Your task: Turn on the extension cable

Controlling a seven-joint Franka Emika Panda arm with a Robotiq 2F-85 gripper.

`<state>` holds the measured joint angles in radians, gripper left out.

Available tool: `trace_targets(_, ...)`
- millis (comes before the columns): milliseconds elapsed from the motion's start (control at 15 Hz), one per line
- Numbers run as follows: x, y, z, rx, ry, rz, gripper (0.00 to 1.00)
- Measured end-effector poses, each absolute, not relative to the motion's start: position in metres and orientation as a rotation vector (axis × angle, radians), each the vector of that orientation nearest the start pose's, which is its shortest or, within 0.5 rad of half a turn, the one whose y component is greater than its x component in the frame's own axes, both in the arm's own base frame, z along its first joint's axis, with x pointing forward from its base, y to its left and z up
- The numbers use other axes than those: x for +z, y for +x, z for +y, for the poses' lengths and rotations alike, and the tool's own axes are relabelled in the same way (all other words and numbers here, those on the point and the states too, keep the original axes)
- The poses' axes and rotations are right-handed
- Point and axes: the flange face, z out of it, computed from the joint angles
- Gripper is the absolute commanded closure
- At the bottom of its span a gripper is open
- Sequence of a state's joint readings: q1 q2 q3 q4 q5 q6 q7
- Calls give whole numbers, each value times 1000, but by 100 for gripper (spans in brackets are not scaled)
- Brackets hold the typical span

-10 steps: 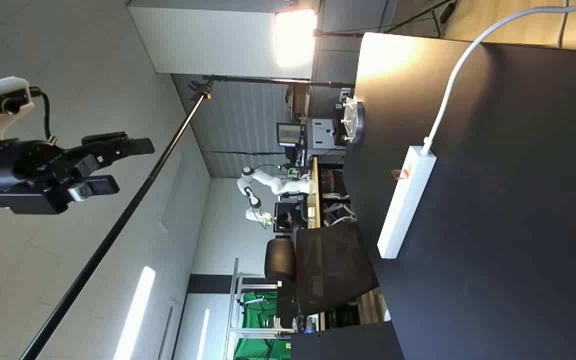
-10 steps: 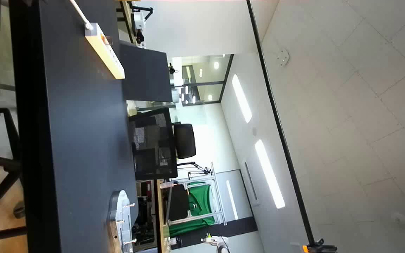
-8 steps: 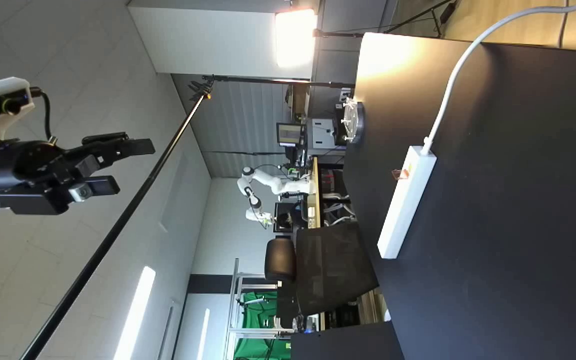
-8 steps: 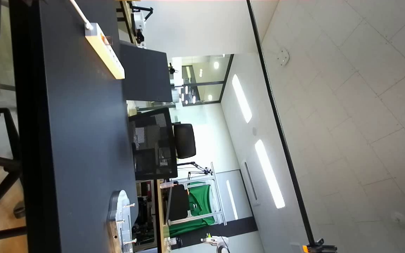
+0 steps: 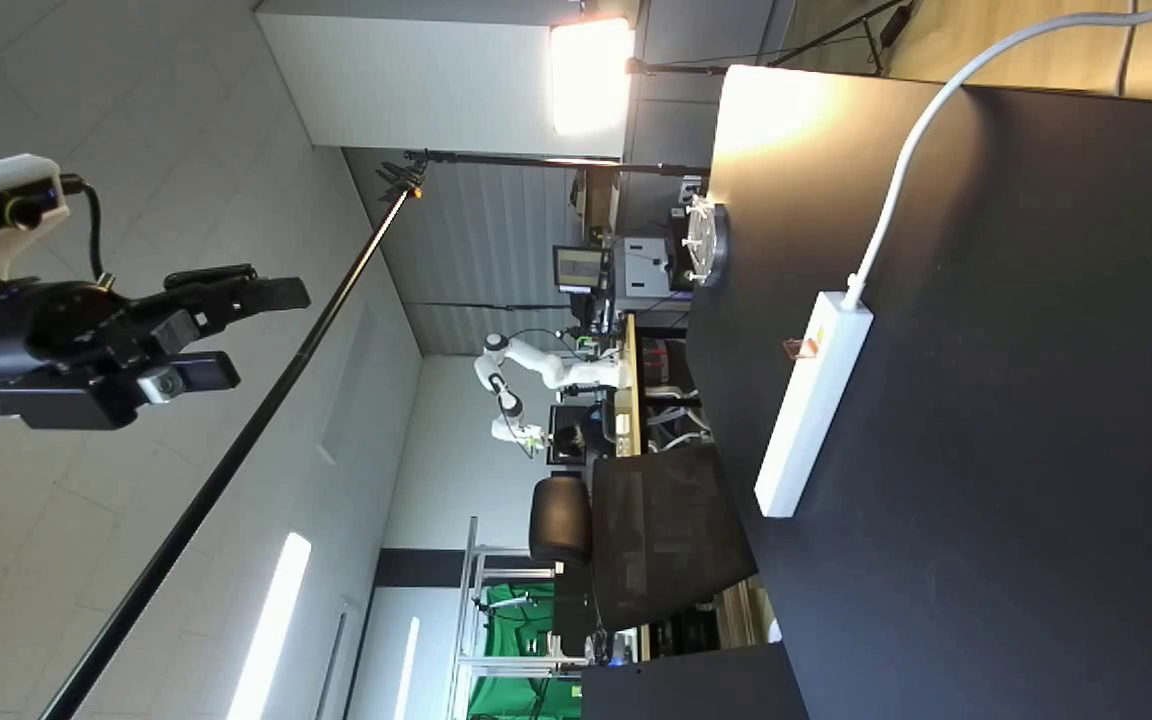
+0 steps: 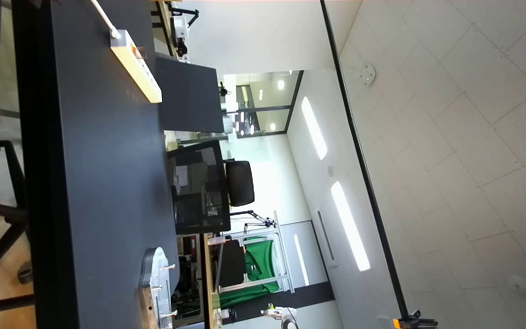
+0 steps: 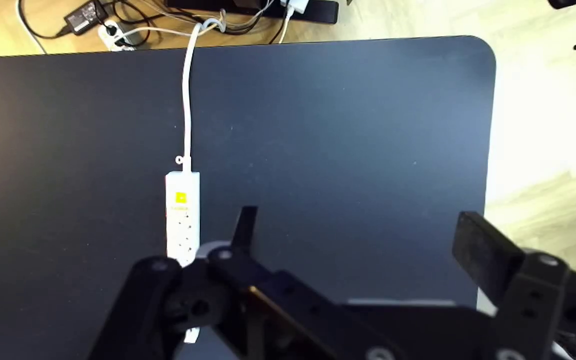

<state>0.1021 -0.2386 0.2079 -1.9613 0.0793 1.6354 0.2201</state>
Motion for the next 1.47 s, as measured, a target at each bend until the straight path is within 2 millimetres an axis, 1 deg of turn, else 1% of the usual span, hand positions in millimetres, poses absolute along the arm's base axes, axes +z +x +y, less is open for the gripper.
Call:
trace_targets(133, 564, 453, 158, 125, -3130, -139, 0)
trace_targets(200, 561, 457, 154, 99, -3129, -153, 0)
trace_targets(267, 556, 462, 146, 73, -3124, -163, 25)
trace_targets(333, 550, 469, 135, 45, -3116, -163, 25)
trace_targets(400, 543, 477, 121, 16, -3106, -158, 32)
trace_targets(467, 534, 485, 105, -10, -3094, -145, 40)
trace_targets(600, 514, 501, 71, -42, -3070, -98, 54)
trace_targets(800, 475, 523, 23, -44, -3044, 2, 76)
trace_targets(933, 447, 538, -2, -44, -3048, 60, 88)
trace_targets(1000, 432, 544, -11, -46, -3055, 85, 96)
trace_targets(1067, 418, 551, -20, -50, -3064, 104, 99)
trace_targets(1133, 403, 556, -27, -46, -3080, 119, 83)
trace_targets(1267, 377, 561, -36, 15, -3098, 143, 98)
trace_targets(1333, 370, 562, -37, 32, -3100, 149, 99)
trace_targets(1467, 368, 564, -37, 35, -3104, 150, 99)
